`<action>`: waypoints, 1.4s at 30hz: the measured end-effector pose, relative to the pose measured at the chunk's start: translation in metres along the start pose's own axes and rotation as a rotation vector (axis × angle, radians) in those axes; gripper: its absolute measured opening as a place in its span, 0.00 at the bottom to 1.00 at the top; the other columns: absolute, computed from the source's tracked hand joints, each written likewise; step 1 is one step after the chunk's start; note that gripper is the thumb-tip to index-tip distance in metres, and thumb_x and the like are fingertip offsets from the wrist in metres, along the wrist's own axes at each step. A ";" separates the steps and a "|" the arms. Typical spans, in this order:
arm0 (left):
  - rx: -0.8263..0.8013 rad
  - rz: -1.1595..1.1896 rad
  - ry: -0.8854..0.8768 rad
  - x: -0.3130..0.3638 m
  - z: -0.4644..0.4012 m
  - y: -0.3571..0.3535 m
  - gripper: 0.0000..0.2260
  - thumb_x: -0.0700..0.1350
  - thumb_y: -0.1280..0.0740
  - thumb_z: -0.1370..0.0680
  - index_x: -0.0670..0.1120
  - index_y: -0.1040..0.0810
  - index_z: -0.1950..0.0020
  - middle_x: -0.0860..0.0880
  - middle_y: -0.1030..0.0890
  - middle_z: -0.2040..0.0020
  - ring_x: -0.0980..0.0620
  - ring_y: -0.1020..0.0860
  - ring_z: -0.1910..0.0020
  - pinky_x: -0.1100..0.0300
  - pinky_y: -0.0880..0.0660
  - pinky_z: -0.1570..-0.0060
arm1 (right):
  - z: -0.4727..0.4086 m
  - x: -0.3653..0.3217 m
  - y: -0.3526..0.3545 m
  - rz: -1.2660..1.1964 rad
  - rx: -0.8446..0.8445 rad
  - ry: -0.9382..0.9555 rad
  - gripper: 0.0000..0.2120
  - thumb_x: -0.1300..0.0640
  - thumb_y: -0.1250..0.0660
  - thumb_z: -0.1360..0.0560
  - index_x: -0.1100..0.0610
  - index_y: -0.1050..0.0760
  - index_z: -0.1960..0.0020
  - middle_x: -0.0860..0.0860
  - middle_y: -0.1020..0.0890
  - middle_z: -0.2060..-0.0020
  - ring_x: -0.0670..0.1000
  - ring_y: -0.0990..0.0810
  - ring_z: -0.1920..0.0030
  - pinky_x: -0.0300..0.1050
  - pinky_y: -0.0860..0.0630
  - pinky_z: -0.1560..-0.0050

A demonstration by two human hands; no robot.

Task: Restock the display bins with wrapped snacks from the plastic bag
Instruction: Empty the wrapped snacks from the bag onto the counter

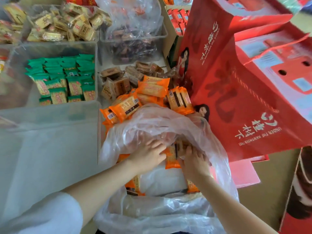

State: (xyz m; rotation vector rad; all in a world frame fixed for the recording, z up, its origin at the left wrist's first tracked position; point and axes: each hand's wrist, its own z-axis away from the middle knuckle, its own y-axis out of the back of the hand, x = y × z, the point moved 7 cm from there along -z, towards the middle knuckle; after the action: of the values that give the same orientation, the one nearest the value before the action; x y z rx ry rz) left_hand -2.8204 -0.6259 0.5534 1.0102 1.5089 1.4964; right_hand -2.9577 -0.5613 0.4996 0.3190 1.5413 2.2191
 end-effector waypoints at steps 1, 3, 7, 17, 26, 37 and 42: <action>-0.035 0.000 -0.028 0.001 0.001 -0.005 0.08 0.47 0.34 0.30 0.44 0.18 0.59 0.46 0.18 0.50 0.44 0.20 0.47 0.32 0.26 0.51 | -0.001 -0.005 0.002 -0.026 0.040 -0.037 0.32 0.40 0.47 0.22 0.61 0.44 0.27 0.59 0.33 0.31 0.59 0.34 0.31 0.51 0.39 0.33; -0.006 -0.137 -0.063 0.002 0.001 -0.008 0.05 0.47 0.32 0.32 0.47 0.18 0.61 0.47 0.17 0.49 0.44 0.20 0.47 0.39 0.29 0.41 | -0.005 -0.009 0.006 -0.076 0.124 -0.104 0.30 0.38 0.45 0.23 0.61 0.39 0.32 0.60 0.28 0.35 0.61 0.30 0.35 0.53 0.35 0.37; 0.035 -0.261 -0.008 -0.020 -0.007 -0.008 0.08 0.41 0.26 0.35 0.47 0.16 0.58 0.45 0.19 0.44 0.43 0.21 0.44 0.47 0.33 0.38 | -0.012 -0.011 0.002 -0.213 0.175 -0.017 0.25 0.48 0.32 0.27 0.60 0.34 0.37 0.61 0.24 0.44 0.64 0.25 0.44 0.56 0.29 0.44; -0.064 0.486 0.340 -0.031 -0.012 0.014 0.18 0.51 0.44 0.19 0.51 0.32 0.30 0.52 0.31 0.30 0.51 0.32 0.33 0.56 0.34 0.35 | 0.045 -0.012 0.046 -1.059 0.015 0.270 0.19 0.52 0.31 0.36 0.54 0.27 0.47 0.44 0.20 0.56 0.40 0.21 0.57 0.29 0.29 0.58; 0.291 1.098 0.397 -0.068 -0.004 0.096 0.20 0.45 0.26 0.31 0.60 0.31 0.46 0.61 0.26 0.48 0.66 0.26 0.50 0.71 0.28 0.52 | 0.015 -0.066 0.133 -1.470 -0.130 0.394 0.14 0.46 0.38 0.25 0.55 0.22 0.50 0.45 0.17 0.60 0.44 0.19 0.56 0.43 0.23 0.52; 0.466 0.504 0.833 -0.247 -0.014 0.103 0.15 0.48 0.31 0.26 0.44 0.31 0.46 0.49 0.25 0.53 0.47 0.25 0.54 0.58 0.32 0.60 | -0.094 -0.092 0.134 -1.132 0.004 0.178 0.09 0.61 0.37 0.22 0.53 0.25 0.60 0.48 0.22 0.62 0.48 0.24 0.59 0.42 0.28 0.53; 0.264 0.312 0.795 -0.256 -0.040 0.065 0.19 0.48 0.33 0.24 0.42 0.30 0.36 0.42 0.24 0.39 0.42 0.28 0.39 0.50 0.29 0.42 | -0.069 -0.091 0.131 -0.618 0.260 0.339 0.07 0.57 0.36 0.23 0.56 0.23 0.47 0.47 0.22 0.51 0.48 0.24 0.49 0.36 0.30 0.49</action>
State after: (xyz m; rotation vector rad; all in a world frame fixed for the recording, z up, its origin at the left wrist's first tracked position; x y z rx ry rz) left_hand -2.7559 -0.8775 0.6164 0.8600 2.2175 2.1141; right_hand -2.9320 -0.6999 0.6010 -0.4340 1.7949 1.6428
